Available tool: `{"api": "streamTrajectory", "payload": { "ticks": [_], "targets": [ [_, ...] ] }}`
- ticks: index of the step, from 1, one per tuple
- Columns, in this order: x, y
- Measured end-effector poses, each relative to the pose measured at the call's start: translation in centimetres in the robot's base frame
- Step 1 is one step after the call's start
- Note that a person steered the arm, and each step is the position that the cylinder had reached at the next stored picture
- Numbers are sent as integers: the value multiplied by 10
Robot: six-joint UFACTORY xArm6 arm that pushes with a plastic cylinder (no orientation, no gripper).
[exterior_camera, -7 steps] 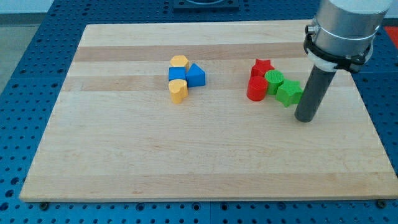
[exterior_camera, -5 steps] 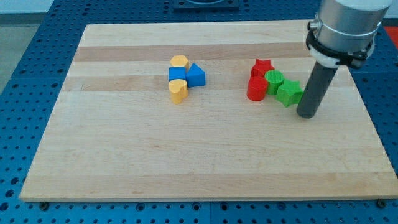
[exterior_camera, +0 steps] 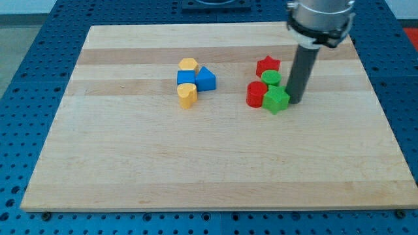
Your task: Move the green star below the yellow heart
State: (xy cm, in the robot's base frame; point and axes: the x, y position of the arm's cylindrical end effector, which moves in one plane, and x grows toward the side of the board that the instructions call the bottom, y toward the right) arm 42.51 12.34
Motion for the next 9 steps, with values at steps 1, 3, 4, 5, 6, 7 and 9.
{"api": "streamTrajectory", "payload": {
  "ticks": [1, 3, 4, 5, 6, 7, 9],
  "targets": [
    [0, -27],
    [19, -84],
    [23, -116],
    [40, -133],
    [65, -143],
    [74, -166],
    [52, -200]
  ]
}}
